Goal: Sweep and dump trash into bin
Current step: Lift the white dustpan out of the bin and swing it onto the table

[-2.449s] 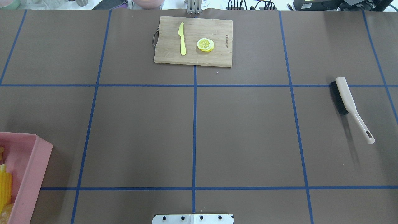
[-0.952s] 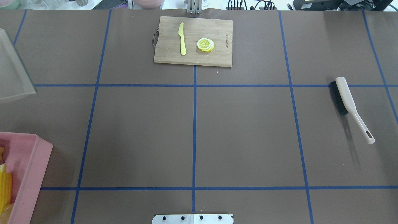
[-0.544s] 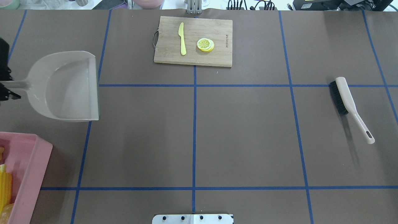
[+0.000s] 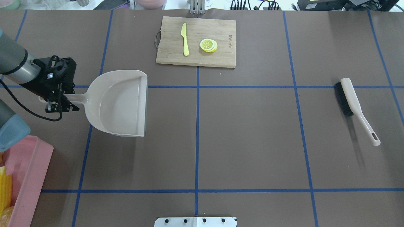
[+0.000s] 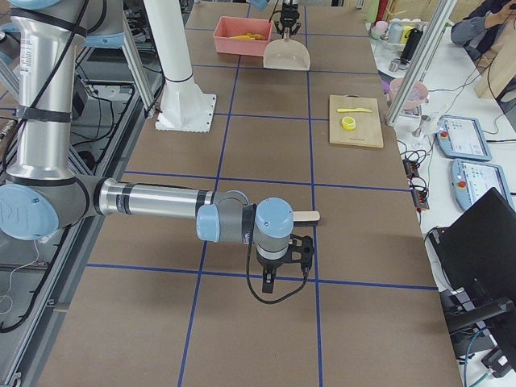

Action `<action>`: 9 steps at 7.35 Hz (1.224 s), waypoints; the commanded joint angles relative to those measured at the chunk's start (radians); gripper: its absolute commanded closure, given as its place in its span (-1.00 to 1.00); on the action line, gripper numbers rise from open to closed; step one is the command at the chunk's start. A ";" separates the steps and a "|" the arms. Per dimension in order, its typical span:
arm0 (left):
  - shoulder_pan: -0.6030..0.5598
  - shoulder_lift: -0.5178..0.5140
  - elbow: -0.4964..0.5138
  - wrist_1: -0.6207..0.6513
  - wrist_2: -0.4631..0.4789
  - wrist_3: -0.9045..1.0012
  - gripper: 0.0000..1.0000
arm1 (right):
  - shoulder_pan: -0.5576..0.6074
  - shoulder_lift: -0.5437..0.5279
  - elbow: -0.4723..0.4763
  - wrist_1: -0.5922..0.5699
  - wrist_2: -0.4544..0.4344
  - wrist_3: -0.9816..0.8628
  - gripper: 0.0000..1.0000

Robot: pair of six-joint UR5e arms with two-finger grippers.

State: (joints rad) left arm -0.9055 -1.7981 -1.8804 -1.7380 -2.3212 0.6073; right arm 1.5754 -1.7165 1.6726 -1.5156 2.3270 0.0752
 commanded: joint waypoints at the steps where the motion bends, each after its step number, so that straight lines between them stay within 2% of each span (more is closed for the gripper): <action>1: 0.043 -0.026 0.067 -0.071 0.000 -0.038 1.00 | 0.000 0.000 -0.002 0.000 0.000 0.000 -1.00; 4: 0.068 -0.072 0.168 -0.075 0.038 -0.023 1.00 | 0.000 0.000 -0.005 0.000 0.000 0.000 -1.00; 5: 0.076 -0.082 0.178 -0.090 0.064 -0.020 1.00 | 0.000 0.000 -0.005 0.000 0.000 0.000 -1.00; 9: 0.096 -0.122 0.254 -0.155 0.072 -0.023 1.00 | 0.000 0.000 -0.005 0.000 0.000 0.000 -1.00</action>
State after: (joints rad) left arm -0.8138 -1.9104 -1.6488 -1.8754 -2.2520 0.5850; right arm 1.5754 -1.7165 1.6674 -1.5156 2.3271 0.0752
